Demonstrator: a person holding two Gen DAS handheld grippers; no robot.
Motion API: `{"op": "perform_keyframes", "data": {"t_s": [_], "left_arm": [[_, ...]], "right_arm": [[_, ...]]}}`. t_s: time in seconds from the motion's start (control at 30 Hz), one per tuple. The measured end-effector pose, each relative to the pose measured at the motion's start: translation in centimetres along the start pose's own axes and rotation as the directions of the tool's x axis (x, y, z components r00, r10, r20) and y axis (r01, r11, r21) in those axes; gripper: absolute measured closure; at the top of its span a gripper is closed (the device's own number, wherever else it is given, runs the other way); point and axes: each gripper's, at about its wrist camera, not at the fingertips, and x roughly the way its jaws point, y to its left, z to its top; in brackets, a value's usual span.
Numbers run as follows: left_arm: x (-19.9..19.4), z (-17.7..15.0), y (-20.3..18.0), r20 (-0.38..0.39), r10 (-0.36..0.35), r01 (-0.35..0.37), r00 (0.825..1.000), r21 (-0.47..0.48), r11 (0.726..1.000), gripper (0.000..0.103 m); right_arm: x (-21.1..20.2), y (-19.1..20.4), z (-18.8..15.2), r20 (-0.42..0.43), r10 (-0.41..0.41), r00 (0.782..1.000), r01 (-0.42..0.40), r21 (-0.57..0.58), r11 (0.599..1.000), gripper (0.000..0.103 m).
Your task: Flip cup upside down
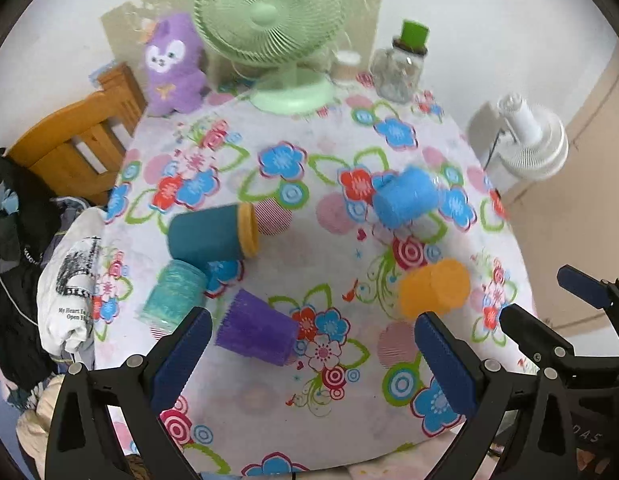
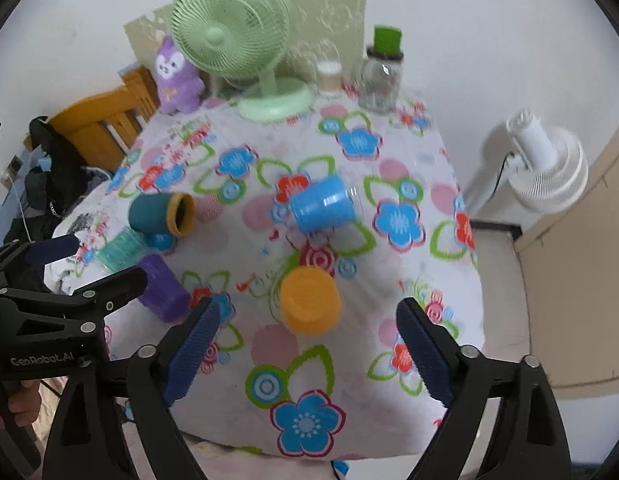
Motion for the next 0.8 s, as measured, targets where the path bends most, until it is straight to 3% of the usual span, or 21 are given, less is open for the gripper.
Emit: {"op": "perform_keyframes", "data": {"t_s": [0.3, 0.5, 0.8], "left_arm": [[-4.2, 0.8, 1.1, 0.082, 0.057, -0.053, 0.995, -0.04, 0.998, 0.001], [-7.6, 1.6, 1.9, 0.171, 0.091, -0.082, 0.981, -0.062, 0.995, 0.001], [-10.3, 1.7, 2.9, 0.242, 0.09, -0.076, 0.966, -0.066, 0.995, 0.0]], "right_arm": [[-3.3, 1.3, 2.4, 0.093, 0.014, 0.996, -0.009, -0.051, 0.999, 0.006], [-5.8, 2.0, 3.7, 0.178, 0.013, 0.984, -0.003, -0.052, 0.999, 0.006], [-8.2, 2.8, 3.7, 0.237, 0.002, 0.971, -0.001, -0.001, 1.0, 0.004]]}}
